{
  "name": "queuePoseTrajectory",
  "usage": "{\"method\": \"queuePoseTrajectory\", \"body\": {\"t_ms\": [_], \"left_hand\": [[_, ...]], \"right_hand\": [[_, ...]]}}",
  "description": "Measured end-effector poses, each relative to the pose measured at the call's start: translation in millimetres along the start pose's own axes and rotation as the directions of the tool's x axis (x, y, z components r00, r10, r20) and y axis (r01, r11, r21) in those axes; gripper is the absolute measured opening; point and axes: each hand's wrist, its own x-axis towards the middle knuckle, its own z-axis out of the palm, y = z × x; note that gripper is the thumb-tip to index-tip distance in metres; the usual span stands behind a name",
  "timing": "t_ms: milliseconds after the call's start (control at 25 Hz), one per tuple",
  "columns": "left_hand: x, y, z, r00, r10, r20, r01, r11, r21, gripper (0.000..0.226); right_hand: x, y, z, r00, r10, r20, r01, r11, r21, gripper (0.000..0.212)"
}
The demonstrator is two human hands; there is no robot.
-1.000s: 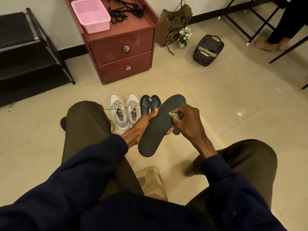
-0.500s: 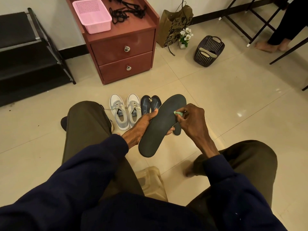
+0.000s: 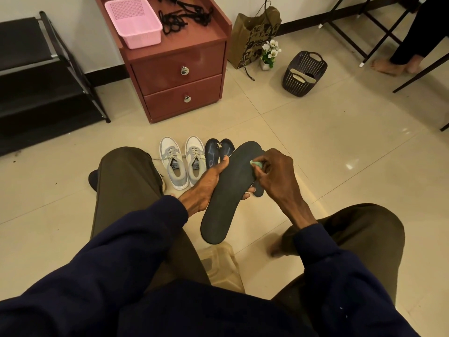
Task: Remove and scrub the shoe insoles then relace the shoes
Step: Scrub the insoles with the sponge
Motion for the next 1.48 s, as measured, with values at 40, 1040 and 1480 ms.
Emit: {"method": "queuePoseTrajectory", "body": {"t_ms": [40, 1040, 1480], "left_hand": [[1, -1, -2, 1.0, 0.011, -0.014, -0.011, 1.0, 0.007, 0.064], [3, -5, -1, 0.994, -0.057, 0.09, 0.057, 0.998, 0.01, 0.062], [4, -8, -2, 0.978, -0.107, 0.177, 0.103, 0.994, 0.034, 0.072]], "right_hand": [[-4, -7, 2, 0.995, -0.047, 0.089, 0.042, 0.998, 0.055, 0.01], [-5, -11, -5, 0.978, -0.043, 0.203, 0.011, 0.988, 0.156, 0.008], [-1, 5, 0, 0.997, 0.045, -0.056, -0.041, 0.997, 0.062, 0.005]]}}
